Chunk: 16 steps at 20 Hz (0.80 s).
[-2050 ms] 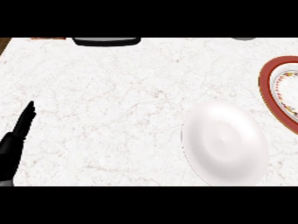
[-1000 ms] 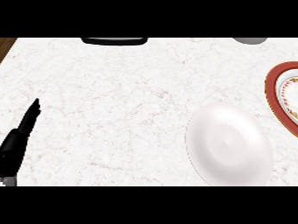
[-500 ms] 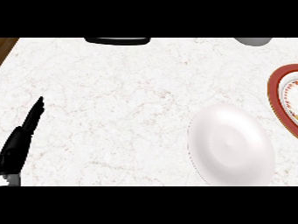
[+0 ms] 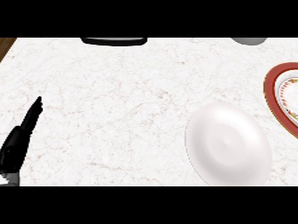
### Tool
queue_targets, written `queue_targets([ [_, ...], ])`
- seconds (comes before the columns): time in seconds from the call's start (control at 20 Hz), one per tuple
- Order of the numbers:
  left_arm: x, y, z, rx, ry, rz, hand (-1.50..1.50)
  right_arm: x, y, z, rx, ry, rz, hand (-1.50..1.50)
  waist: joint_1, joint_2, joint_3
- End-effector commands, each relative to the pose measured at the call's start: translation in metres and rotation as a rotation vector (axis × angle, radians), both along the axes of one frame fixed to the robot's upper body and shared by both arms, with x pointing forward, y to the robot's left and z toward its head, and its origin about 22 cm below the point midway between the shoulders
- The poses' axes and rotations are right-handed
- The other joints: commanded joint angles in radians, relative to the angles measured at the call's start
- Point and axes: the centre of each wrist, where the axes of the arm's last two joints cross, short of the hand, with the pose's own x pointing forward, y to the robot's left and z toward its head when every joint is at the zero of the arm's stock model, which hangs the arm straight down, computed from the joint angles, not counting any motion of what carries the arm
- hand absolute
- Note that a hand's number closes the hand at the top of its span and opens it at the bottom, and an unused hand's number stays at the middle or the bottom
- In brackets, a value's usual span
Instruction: Pick the can from the plate and place it in the plate
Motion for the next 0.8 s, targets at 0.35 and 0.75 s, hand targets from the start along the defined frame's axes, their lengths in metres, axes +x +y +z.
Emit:
queue_targets([
  [0.35, -0.004, 0.005, 0.008, 0.001, 0.002, 0.017, 0.00, 0.045, 0.049, -0.059, 0.174, 0.201, -0.038, -1.50, -0.016, -0.005, 0.000],
  [0.75, -0.007, 0.011, 0.004, 0.014, 0.001, 0.007, 0.00, 0.043, 0.053, -0.086, 0.296, 0.139, -0.062, -1.50, -0.012, 0.001, 0.001],
])
